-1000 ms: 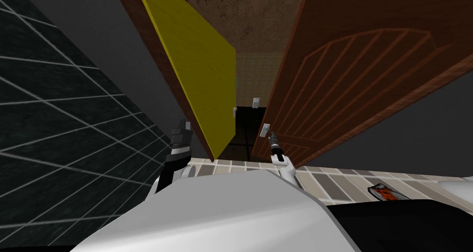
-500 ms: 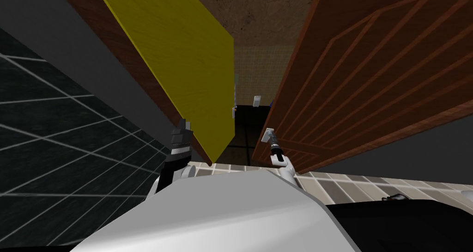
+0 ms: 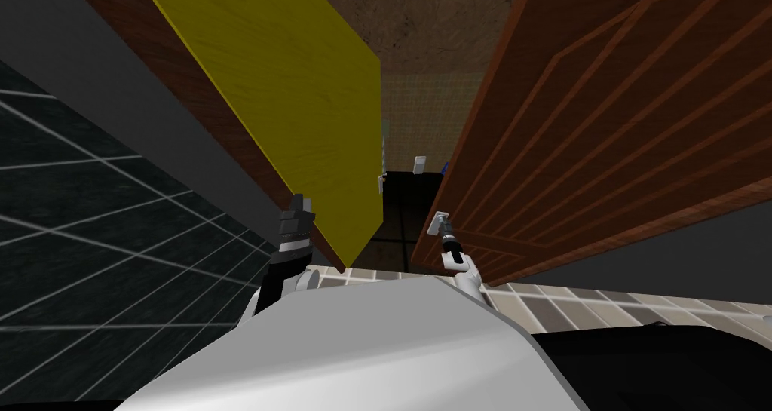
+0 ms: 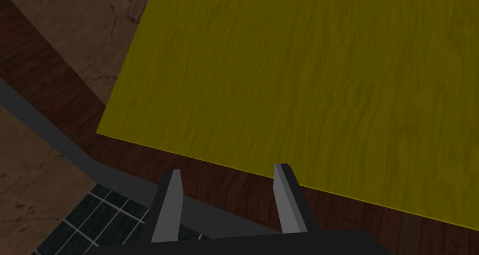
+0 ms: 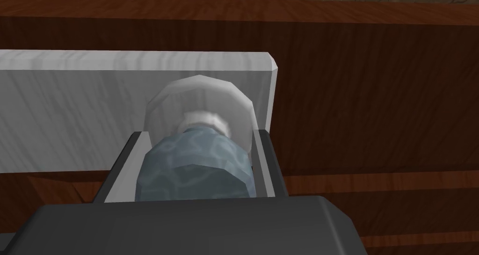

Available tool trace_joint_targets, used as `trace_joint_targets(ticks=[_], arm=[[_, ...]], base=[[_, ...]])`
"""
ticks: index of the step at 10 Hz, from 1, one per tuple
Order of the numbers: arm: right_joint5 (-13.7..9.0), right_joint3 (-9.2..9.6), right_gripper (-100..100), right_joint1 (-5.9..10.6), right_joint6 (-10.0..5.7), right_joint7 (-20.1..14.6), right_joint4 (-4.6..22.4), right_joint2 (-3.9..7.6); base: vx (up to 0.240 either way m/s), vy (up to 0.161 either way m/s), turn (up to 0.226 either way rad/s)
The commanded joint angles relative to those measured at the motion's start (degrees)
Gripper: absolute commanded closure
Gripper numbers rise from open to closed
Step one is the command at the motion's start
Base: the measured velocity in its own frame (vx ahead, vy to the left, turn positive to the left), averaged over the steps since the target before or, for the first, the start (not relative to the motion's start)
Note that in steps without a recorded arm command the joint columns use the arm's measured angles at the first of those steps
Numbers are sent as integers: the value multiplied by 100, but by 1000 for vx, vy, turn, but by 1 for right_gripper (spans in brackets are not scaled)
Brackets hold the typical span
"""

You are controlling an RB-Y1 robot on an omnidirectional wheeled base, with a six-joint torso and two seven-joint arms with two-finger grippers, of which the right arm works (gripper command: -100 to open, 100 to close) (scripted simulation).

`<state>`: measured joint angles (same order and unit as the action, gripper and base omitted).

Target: Push the door open

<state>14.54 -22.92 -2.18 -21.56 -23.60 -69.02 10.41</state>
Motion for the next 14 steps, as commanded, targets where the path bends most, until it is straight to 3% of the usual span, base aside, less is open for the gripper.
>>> trace_joint_targets(ticks=[1,3,4,11,12,14], arm=[[1,5,100,-8,-3,0,2,-7],[1,5,100,-8,-3,0,2,-7],[-25,-174,100,97,-6,158,74,-48],[-125,-838,100,521,-55,738,296,-191],[-125,-838,100,521,-55,738,296,-191],[-163,-1090,100,682,-74,957,381,-248]], base=[[-17,7,-3],[-5,2,-1],[45,-29,33],[95,-59,33],[61,-58,-24],[58,-72,-46]])
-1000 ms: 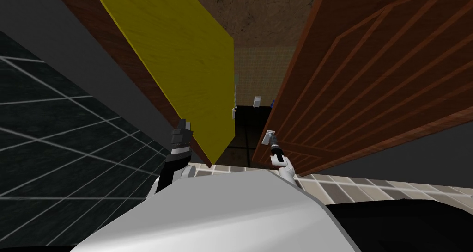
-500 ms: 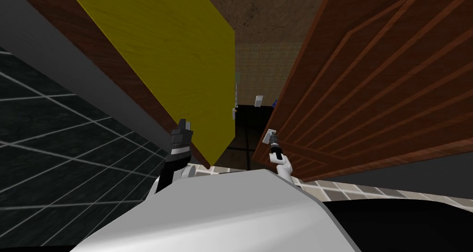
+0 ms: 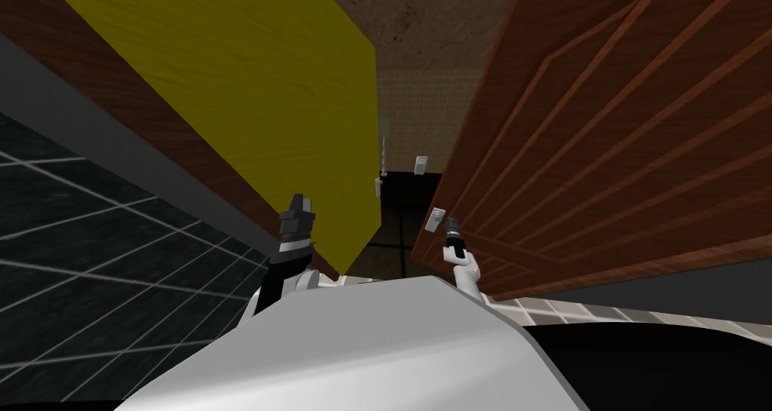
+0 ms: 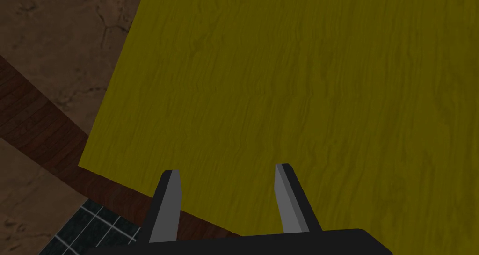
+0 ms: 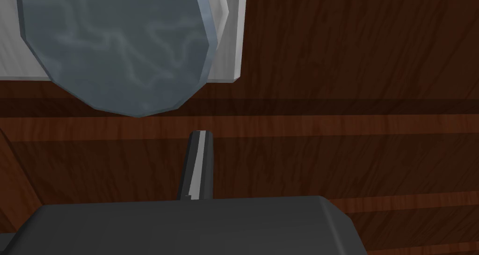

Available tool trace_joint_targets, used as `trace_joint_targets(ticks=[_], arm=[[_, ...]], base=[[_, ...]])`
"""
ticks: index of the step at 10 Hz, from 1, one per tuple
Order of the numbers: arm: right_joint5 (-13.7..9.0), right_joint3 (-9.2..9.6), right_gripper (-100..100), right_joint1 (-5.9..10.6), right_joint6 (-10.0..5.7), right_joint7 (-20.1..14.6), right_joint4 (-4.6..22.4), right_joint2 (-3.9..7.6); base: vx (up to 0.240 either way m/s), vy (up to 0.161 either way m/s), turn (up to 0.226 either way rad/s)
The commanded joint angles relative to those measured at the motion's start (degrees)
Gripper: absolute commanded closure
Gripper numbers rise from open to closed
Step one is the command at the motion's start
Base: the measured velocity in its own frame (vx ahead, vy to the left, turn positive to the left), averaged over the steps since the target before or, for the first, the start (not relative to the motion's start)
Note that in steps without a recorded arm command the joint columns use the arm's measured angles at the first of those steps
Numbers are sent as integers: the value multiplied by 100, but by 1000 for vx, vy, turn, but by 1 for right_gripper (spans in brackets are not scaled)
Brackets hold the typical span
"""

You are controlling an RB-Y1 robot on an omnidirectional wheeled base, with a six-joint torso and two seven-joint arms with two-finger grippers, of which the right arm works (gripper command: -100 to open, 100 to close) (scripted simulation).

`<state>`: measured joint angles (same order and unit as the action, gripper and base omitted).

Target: Push the door open

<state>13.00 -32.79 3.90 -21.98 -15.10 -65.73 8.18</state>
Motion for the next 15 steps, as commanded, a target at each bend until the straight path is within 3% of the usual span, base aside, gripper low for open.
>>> trace_joint_targets(ticks=[1,2,8,9,15], arm=[[-31,-240,100,161,-42,227,97,-56],[-24,-107,-100,83,102,117,-7,-97],[-60,-10,-100,100,384,90,26,-234],[-56,-19,-100,96,349,92,23,-219],[-61,-105,-100,93,223,135,109,-229]], base=[[79,-93,23],[-57,85,9],[-176,212,-21],[-96,95,-17],[162,-81,16]])
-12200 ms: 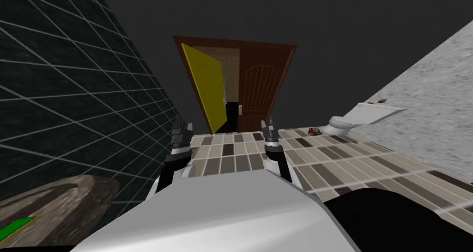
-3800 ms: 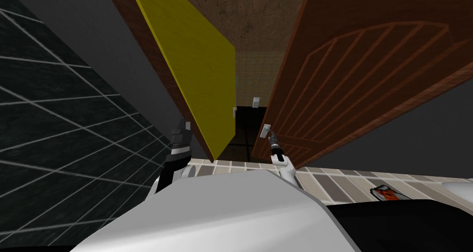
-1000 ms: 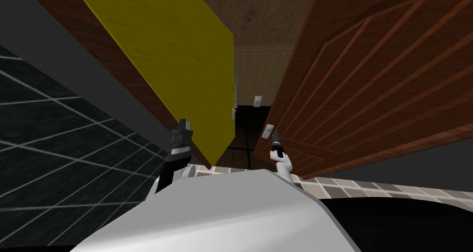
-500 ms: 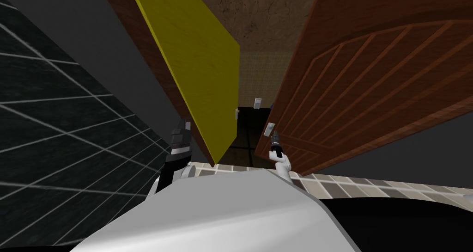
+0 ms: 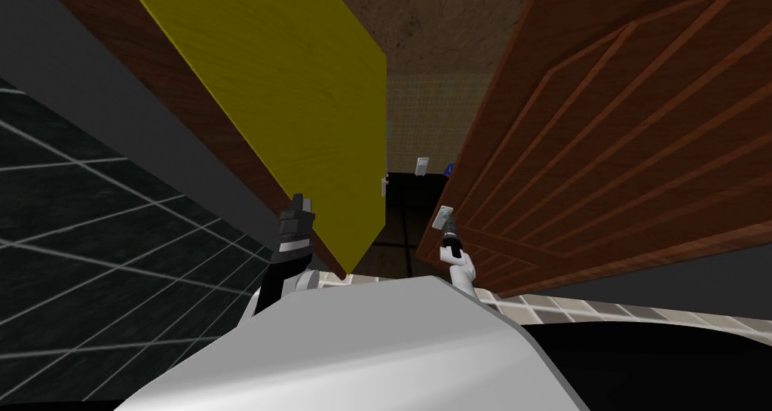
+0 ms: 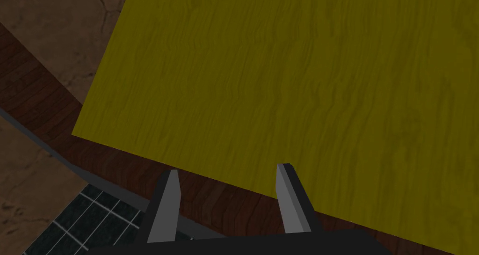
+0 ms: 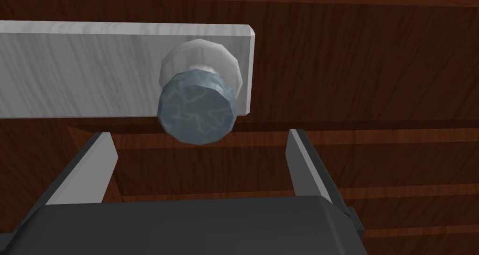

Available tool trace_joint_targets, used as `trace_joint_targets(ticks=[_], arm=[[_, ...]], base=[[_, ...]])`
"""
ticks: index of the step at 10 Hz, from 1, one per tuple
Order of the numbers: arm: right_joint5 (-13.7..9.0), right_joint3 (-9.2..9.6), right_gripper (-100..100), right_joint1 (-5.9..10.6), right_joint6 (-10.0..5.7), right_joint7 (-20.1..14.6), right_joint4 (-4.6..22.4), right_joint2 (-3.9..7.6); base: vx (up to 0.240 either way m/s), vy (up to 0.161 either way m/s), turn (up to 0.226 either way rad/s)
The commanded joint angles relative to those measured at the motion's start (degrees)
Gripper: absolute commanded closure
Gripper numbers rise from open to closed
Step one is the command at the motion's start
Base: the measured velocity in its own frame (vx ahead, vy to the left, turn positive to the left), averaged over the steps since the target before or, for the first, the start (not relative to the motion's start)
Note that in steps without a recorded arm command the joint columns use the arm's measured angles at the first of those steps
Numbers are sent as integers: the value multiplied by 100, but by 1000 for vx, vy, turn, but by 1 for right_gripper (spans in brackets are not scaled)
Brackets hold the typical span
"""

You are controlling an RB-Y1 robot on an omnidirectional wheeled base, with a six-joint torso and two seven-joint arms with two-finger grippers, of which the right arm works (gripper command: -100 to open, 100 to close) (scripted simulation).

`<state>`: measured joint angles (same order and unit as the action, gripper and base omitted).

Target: Push the door open

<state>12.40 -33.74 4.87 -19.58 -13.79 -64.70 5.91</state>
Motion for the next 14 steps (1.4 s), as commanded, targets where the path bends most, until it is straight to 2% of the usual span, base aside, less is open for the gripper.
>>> trace_joint_targets(ticks=[1,3,4,9,10,14], arm=[[-1,-24,-100,-3,-39,12,19,-4],[-2,-29,-100,-1,-49,14,31,-3],[-2,-29,100,-1,-49,14,31,-3],[-2,-29,100,-1,-49,14,31,-3],[-14,-205,100,57,-49,118,47,-19],[-36,-481,100,165,-64,277,53,-35]], base=[[209,-117,21],[142,-66,13],[-10,2,-5],[-17,8,-1],[36,-56,59],[78,-93,56]])
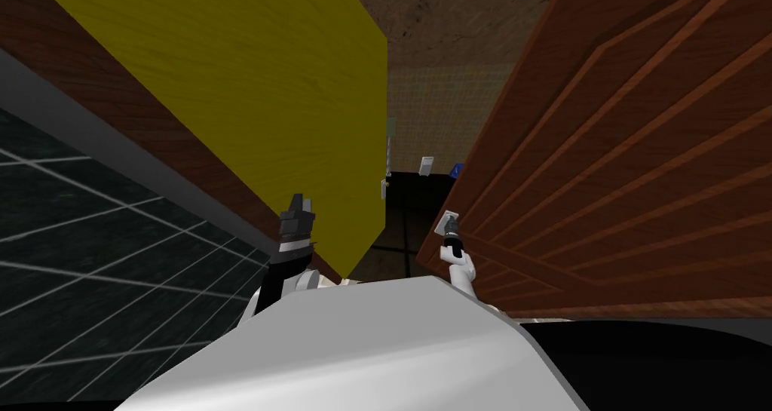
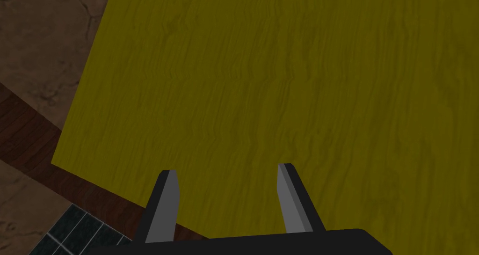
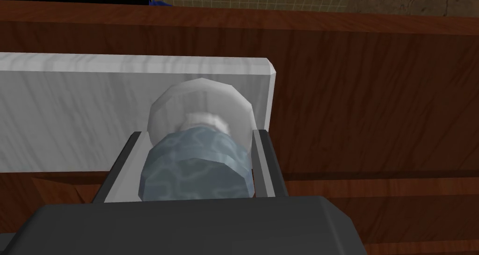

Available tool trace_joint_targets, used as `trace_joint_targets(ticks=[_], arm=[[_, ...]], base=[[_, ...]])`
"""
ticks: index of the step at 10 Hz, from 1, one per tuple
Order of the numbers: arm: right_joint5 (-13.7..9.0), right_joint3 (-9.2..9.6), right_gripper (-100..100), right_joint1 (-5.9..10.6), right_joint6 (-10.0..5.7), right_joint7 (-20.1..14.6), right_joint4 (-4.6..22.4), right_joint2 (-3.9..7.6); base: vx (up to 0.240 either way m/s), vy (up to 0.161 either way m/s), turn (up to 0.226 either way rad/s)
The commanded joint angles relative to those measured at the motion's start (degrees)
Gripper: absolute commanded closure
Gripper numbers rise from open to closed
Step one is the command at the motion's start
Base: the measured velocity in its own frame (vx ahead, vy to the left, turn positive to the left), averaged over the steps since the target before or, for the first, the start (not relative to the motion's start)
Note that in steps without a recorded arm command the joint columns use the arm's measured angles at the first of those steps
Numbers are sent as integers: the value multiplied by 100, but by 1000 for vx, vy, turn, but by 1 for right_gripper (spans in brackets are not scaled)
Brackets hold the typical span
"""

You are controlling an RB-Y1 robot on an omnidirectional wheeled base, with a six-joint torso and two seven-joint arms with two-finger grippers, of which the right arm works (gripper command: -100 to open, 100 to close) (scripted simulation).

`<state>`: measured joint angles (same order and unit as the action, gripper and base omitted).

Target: Push the door open

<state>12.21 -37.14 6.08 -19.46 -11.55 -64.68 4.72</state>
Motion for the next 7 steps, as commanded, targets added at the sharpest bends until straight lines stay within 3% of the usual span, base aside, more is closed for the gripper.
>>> trace_joint_targets(ticks=[1,4,5,6,7], arm=[[-24,-230,100,78,-81,103,54,79],[-48,-526,100,194,-96,274,60,56],[-48,-526,100,194,-96,274,60,56],[-65,-750,100,282,-108,403,65,37],[-64,-608,-100,159,-48,303,-15,12]], base=[[83,-94,36],[78,-93,17],[34,-77,-61],[40,-95,44],[-20,59,7]])
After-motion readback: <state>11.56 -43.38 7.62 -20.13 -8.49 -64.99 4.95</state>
